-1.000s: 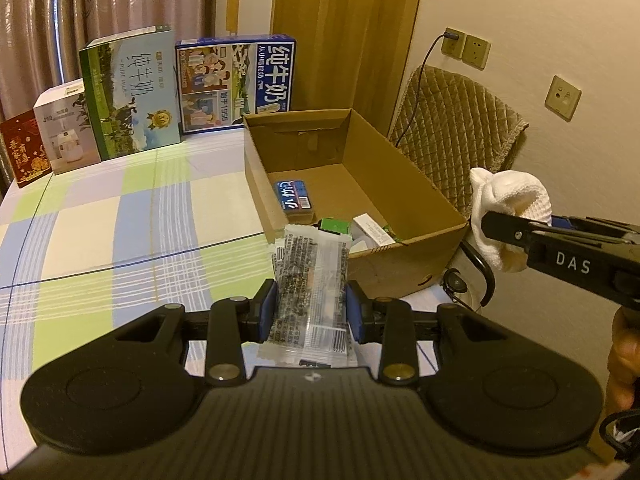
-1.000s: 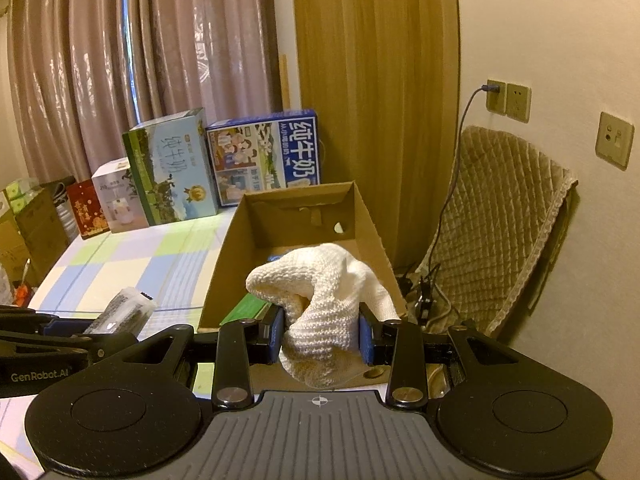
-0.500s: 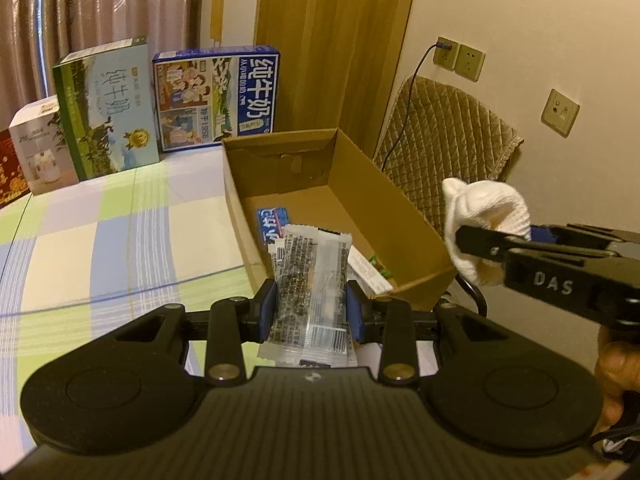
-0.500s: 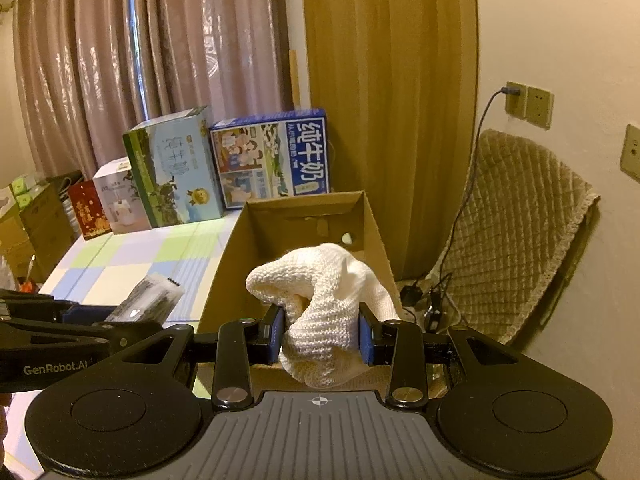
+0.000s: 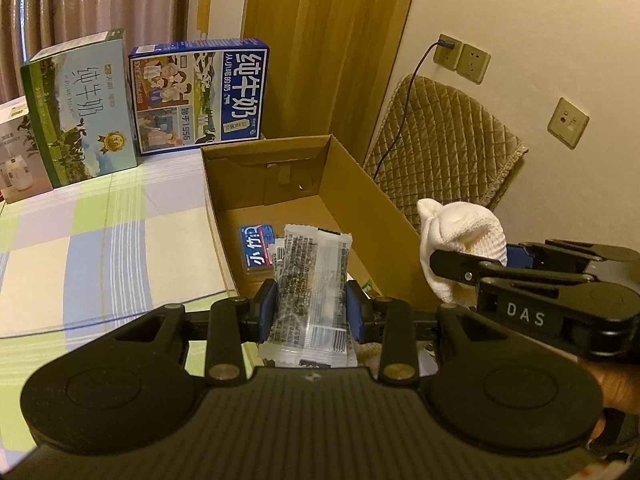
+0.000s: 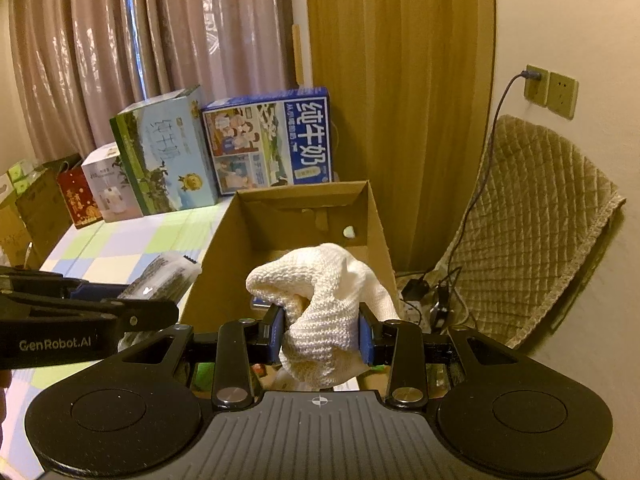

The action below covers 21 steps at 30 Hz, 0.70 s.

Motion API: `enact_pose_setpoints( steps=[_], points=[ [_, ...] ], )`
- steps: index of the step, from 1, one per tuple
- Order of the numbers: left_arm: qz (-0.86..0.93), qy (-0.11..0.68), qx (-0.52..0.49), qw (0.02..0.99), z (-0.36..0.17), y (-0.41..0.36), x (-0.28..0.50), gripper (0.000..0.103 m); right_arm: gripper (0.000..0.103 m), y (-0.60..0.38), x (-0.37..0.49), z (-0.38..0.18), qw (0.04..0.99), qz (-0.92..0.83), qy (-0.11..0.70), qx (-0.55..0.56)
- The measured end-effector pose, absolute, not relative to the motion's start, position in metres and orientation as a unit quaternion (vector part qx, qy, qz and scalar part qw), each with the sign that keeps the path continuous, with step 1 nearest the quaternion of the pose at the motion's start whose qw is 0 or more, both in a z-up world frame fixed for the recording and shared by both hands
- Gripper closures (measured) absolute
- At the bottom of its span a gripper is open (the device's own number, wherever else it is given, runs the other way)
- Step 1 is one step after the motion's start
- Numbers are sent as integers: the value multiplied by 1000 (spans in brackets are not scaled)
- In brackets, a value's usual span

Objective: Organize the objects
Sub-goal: 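Lower the silver packet and white glove into the cardboard box with both grippers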

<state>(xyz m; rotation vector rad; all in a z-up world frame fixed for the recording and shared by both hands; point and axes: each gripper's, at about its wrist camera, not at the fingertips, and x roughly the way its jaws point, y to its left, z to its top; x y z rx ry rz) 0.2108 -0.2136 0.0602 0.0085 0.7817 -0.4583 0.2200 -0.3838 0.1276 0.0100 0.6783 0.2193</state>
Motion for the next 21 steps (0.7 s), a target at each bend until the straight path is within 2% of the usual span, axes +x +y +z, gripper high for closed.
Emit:
enact_pose_setpoints(
  steps=[21],
  points=[
    [-214, 410, 14, 886, 38, -231, 280, 72, 69, -380, 294, 105, 917, 122, 380, 6]
  ],
)
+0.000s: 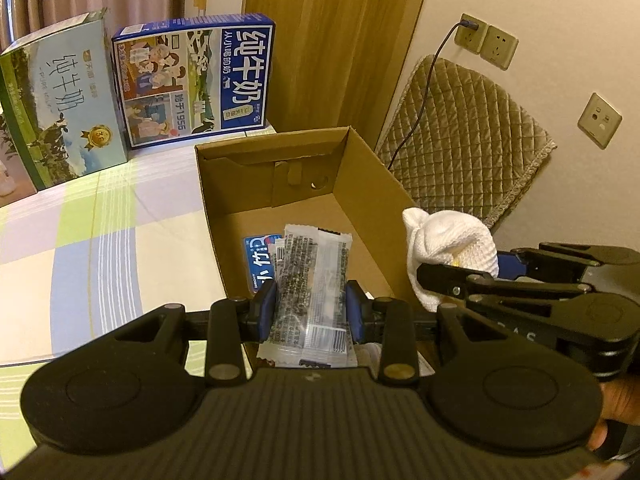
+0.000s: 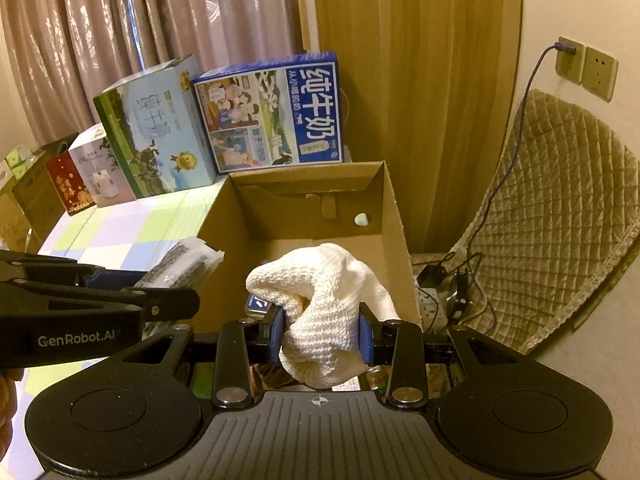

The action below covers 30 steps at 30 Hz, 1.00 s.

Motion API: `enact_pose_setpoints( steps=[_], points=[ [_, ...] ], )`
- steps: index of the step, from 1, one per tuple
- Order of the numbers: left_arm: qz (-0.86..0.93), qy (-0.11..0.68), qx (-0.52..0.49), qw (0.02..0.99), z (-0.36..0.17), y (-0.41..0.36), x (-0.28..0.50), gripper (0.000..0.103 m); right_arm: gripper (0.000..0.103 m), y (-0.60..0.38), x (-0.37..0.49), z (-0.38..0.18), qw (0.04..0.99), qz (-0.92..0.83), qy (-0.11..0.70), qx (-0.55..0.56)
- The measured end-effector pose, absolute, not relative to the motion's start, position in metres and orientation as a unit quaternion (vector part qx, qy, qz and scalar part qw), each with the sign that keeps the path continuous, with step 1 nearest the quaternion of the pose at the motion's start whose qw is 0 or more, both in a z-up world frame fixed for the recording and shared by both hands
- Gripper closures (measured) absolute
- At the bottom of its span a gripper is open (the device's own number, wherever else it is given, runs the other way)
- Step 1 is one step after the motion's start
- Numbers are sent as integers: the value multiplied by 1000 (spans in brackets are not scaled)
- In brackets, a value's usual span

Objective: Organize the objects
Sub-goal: 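Lower the silver packet and white glove into the cardboard box with both grippers, then open the left gripper to drop the packet while the right releases the glove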

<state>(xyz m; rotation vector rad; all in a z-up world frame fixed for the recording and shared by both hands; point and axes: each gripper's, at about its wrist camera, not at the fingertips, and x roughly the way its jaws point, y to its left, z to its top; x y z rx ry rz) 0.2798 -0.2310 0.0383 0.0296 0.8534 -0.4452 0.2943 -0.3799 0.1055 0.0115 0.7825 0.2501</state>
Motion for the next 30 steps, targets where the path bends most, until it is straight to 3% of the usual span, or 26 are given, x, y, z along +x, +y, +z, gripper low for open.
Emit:
enact_pose_setpoints(
  steps=[23, 26, 30],
  points=[
    [-210, 423, 14, 881, 24, -238, 294, 71, 69, -383, 304, 96, 913, 116, 391, 1],
    [-198, 416, 17, 887, 25, -239, 296, 54, 69, -383, 303, 95, 913, 116, 392, 1],
    [-198, 409, 17, 890, 29, -237, 295, 54, 69, -384, 302, 94, 912, 115, 394, 3]
  ],
)
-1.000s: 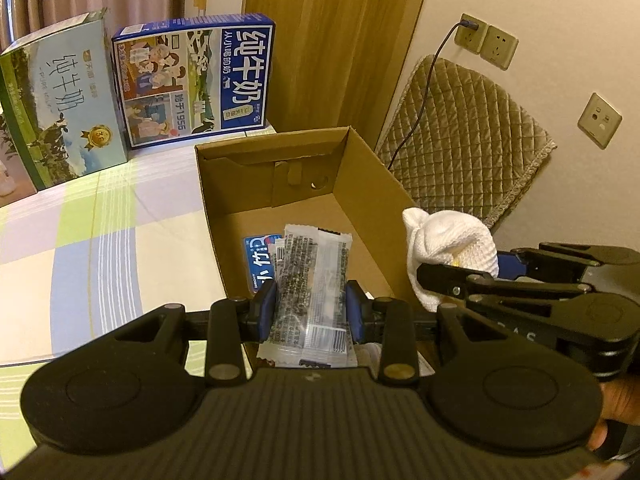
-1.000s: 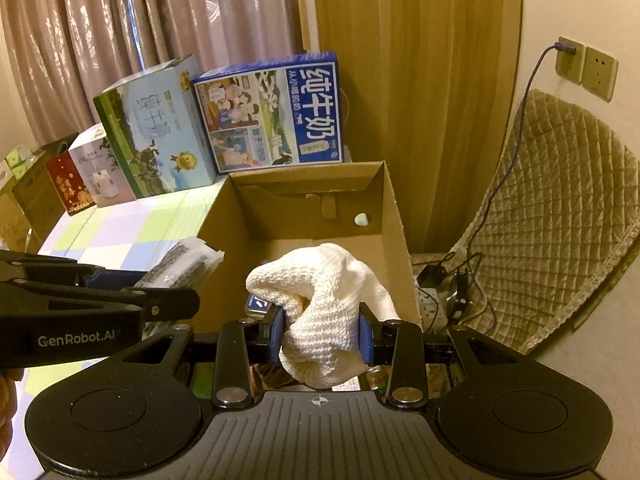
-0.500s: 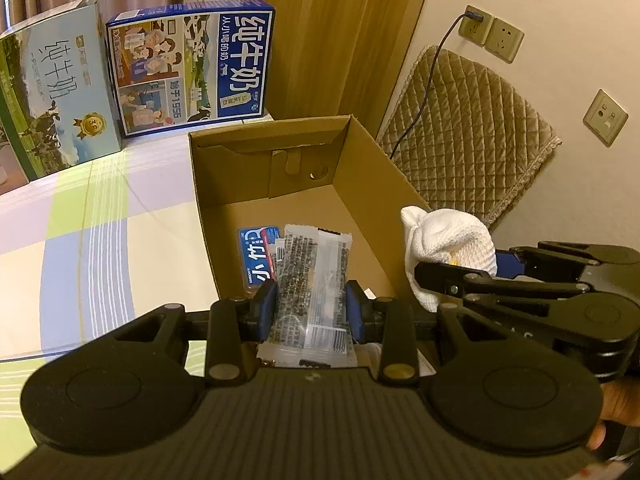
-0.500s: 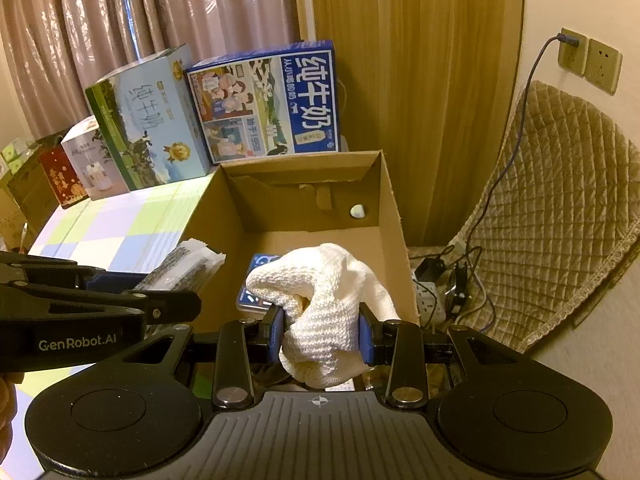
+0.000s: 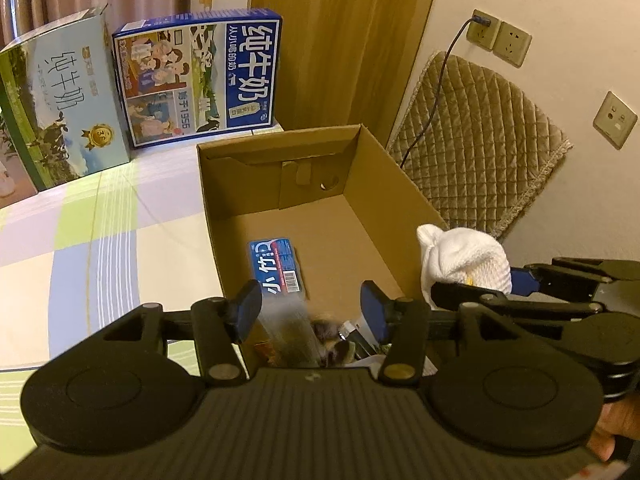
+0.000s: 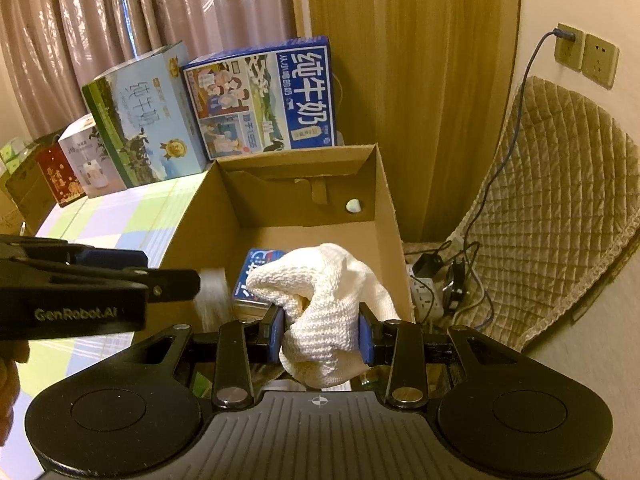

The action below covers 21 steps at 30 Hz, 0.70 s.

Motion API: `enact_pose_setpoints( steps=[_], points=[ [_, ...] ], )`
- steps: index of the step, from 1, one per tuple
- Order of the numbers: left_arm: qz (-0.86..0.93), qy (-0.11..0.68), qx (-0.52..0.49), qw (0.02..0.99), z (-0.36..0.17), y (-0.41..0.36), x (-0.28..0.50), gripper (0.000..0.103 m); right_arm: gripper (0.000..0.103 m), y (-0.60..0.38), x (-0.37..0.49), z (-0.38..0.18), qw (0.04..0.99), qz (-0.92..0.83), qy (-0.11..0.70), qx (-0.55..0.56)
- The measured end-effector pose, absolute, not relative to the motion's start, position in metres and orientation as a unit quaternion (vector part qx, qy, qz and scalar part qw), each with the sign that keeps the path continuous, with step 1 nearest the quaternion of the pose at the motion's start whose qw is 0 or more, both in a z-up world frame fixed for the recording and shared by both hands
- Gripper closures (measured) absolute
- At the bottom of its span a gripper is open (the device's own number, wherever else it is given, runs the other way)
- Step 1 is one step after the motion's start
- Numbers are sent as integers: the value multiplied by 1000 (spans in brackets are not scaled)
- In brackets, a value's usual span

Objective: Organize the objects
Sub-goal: 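Open the left gripper to drop the packet while the right releases the glove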

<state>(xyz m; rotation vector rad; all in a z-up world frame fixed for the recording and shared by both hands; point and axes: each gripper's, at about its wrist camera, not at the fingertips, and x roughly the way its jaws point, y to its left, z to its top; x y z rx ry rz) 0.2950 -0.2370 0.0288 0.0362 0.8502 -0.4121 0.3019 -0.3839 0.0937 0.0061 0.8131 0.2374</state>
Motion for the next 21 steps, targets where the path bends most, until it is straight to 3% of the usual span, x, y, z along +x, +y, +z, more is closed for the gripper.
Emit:
enact_pose_setpoints(
  steps=[21],
  points=[
    [-184, 406, 16, 895, 34, -217, 285, 54, 69, -368, 298, 99, 911, 125, 393, 1]
  ],
)
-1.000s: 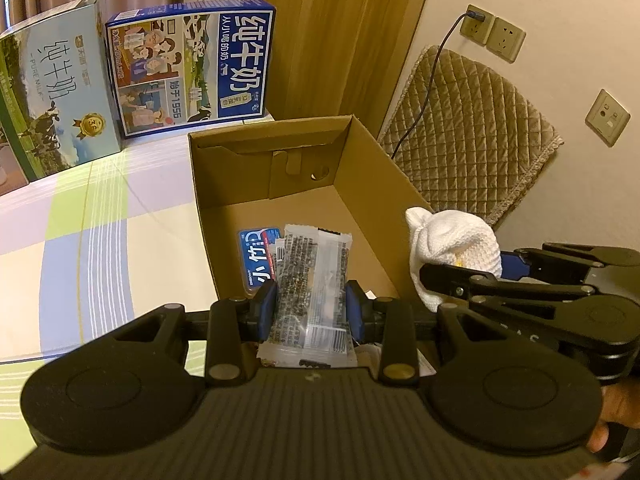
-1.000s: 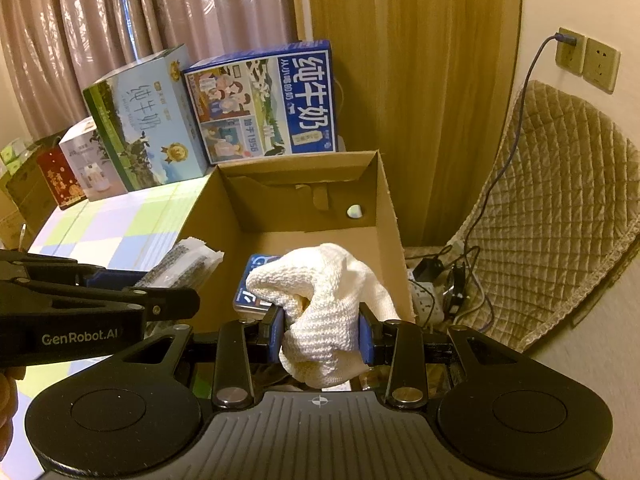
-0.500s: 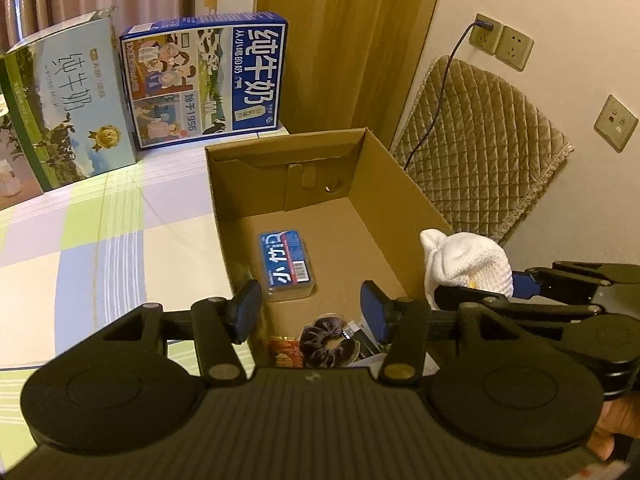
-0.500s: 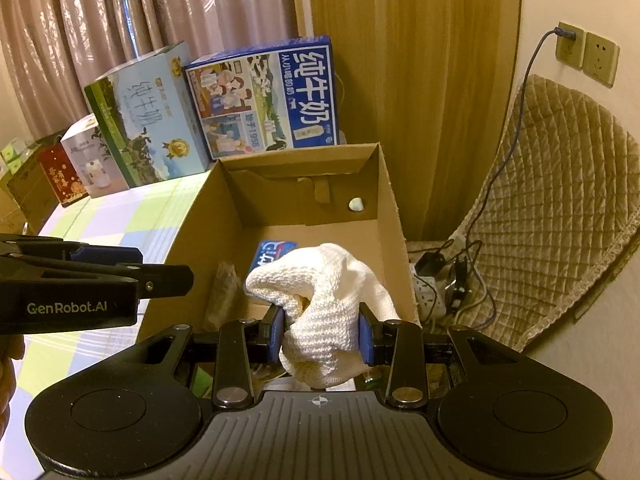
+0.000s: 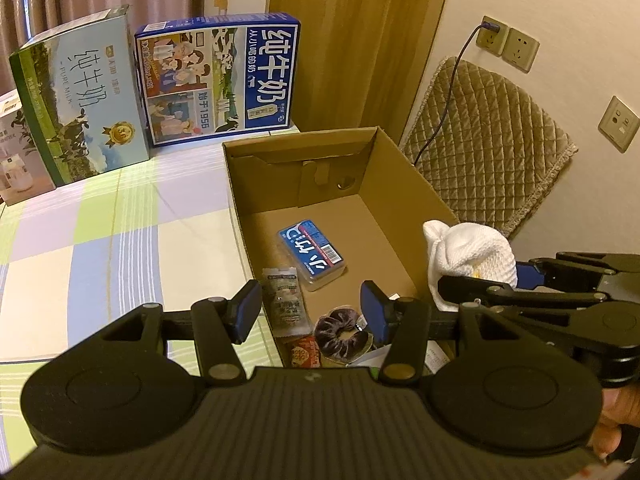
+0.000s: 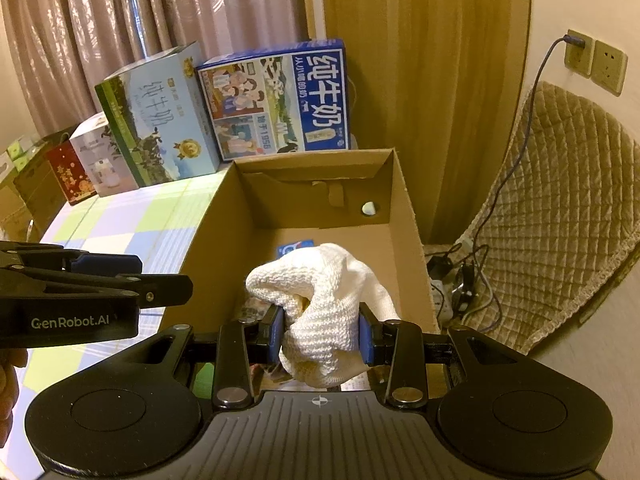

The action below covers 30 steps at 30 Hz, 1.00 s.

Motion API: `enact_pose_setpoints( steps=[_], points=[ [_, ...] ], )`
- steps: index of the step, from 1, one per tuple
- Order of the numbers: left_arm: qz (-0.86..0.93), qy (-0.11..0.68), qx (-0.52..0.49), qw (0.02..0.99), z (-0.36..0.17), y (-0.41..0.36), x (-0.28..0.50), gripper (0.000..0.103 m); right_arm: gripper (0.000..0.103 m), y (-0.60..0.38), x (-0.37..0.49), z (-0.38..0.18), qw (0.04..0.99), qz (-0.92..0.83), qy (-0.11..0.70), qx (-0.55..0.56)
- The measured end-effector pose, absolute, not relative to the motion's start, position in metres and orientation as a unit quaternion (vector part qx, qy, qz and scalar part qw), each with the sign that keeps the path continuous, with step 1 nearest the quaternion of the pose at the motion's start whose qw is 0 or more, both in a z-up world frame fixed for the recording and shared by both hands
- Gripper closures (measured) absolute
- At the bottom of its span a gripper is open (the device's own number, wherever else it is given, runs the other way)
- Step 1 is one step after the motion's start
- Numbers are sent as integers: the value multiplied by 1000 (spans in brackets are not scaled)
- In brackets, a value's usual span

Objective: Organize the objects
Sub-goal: 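Open the left gripper to drop the packet while the right releases the glove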

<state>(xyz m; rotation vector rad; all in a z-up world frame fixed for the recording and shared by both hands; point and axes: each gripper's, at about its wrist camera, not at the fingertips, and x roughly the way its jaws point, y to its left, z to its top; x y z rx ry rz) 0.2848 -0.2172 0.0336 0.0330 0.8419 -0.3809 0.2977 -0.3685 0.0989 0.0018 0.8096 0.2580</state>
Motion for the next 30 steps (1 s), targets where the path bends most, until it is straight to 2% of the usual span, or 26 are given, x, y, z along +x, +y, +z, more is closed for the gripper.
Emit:
enact_pose_setpoints(
  steps=[15, 16, 17, 18, 19, 30],
  points=[
    [-177, 406, 12, 896, 32, -209, 287, 54, 69, -360, 301, 98, 911, 130, 392, -6],
    [-176, 407, 12, 896, 32, -208, 287, 54, 68, -359, 302, 98, 911, 131, 392, -8],
    [-175, 407, 12, 897, 31, -208, 287, 54, 62, -358, 303, 98, 911, 132, 390, -7],
    [-173, 407, 12, 897, 31, -207, 288, 54, 51, -359, 304, 97, 912, 132, 388, -3],
    [-172, 407, 12, 897, 30, -205, 288, 54, 49, -360, 304, 98, 914, 134, 384, 4],
    [-159, 410, 12, 898, 27, -196, 287, 51, 49, -363, 302, 101, 917, 131, 376, 11]
  ],
)
